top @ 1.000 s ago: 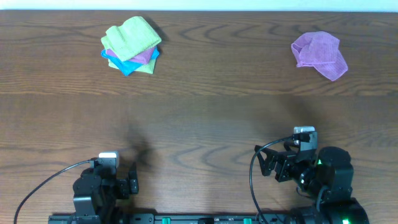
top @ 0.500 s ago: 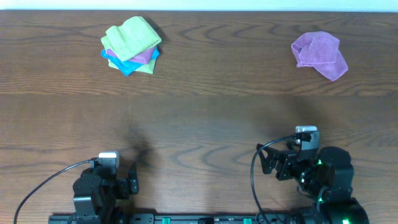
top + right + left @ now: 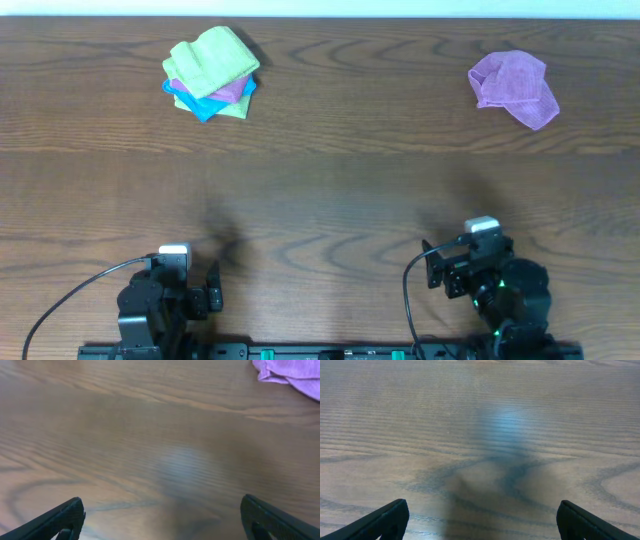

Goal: Fold the cloth

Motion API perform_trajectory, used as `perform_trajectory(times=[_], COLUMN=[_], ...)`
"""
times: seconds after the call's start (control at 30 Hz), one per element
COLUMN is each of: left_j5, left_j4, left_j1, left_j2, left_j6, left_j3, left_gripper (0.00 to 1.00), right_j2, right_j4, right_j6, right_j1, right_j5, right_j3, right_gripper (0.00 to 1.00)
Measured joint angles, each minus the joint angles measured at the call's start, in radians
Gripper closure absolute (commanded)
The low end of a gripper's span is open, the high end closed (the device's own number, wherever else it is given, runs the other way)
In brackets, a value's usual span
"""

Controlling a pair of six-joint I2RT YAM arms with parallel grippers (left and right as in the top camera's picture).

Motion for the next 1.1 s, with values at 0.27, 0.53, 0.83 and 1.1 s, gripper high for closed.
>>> perform_trajectory(times=[0.27, 0.53, 0.83, 1.1], left_j5=[0.0, 0.0, 0.0, 0.0], left_j4=[0.0, 0.0, 0.0, 0.0], left_j1=[0.0, 0.0, 0.0, 0.0], left_j2=[0.0, 0.0, 0.0, 0.0], left_j6=[0.0, 0.0, 0.0, 0.0], left_j3=[0.0, 0.0, 0.0, 0.0], left_gripper=[0.05, 0.05, 0.05, 0.05], right_j2=[-0.084, -0.151, -0.18, -0.18], right_j4=[0.008, 0.006, 0.002, -0.003], right_j6=[-0.054, -0.055, -0.024, 0.065], right_j1=[-0.062, -0.128, -0.163, -0.163], right_j5=[0.048, 0.077, 0.107, 0.126], right_j3=[-0.069, -0.076, -0.077, -0.08], right_gripper=[0.01, 0.01, 0.01, 0.01])
